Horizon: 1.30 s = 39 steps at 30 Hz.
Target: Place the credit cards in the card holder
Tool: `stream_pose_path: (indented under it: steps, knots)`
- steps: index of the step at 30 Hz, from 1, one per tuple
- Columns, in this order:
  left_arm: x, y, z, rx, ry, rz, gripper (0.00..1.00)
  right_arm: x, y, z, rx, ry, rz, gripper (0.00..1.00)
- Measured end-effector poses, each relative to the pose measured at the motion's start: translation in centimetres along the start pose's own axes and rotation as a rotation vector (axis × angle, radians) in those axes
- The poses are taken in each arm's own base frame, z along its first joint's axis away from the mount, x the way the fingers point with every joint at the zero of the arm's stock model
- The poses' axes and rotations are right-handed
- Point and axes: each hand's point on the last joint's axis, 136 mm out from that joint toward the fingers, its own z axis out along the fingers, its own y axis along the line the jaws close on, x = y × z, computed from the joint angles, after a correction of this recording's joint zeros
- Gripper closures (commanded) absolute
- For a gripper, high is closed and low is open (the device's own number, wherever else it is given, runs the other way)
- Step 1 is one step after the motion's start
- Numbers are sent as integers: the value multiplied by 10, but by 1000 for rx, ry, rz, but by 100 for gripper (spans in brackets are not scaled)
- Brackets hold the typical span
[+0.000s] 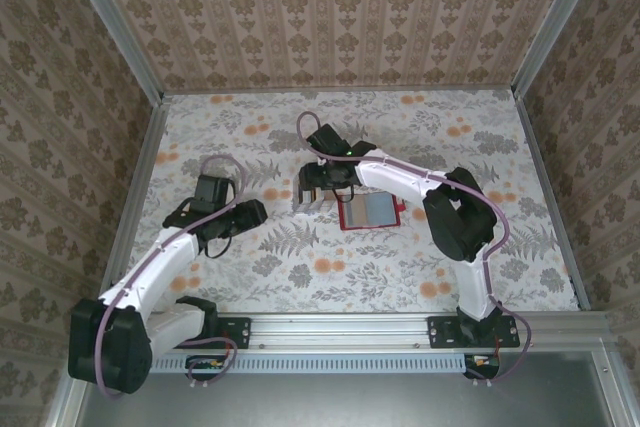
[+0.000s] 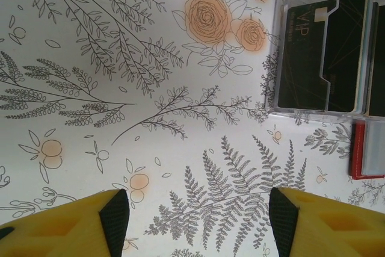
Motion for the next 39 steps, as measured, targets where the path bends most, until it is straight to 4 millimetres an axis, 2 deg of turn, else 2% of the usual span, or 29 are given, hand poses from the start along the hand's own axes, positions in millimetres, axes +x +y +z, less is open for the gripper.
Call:
stream_pose_path:
  steps: [8, 12, 17, 21, 30, 39]
  knots:
    - [3, 1, 7, 10, 22, -6, 34, 6, 18, 2, -122, 37, 62, 36]
    - [5, 0, 9, 17, 32, -7, 35, 9, 20, 5, -201, 45, 111, 40]
    - [6, 0, 10, 25, 33, -7, 35, 7, 20, 7, -278, 37, 168, 51]
    - [9, 0, 10, 34, 33, -7, 35, 7, 22, 8, -312, 26, 181, 54]
    - [12, 0, 3, 53, 7, -19, 35, 8, 26, -5, -367, -4, 185, 59]
    - [14, 0, 0, 68, -4, -37, 35, 2, 28, -11, -394, -22, 194, 72]
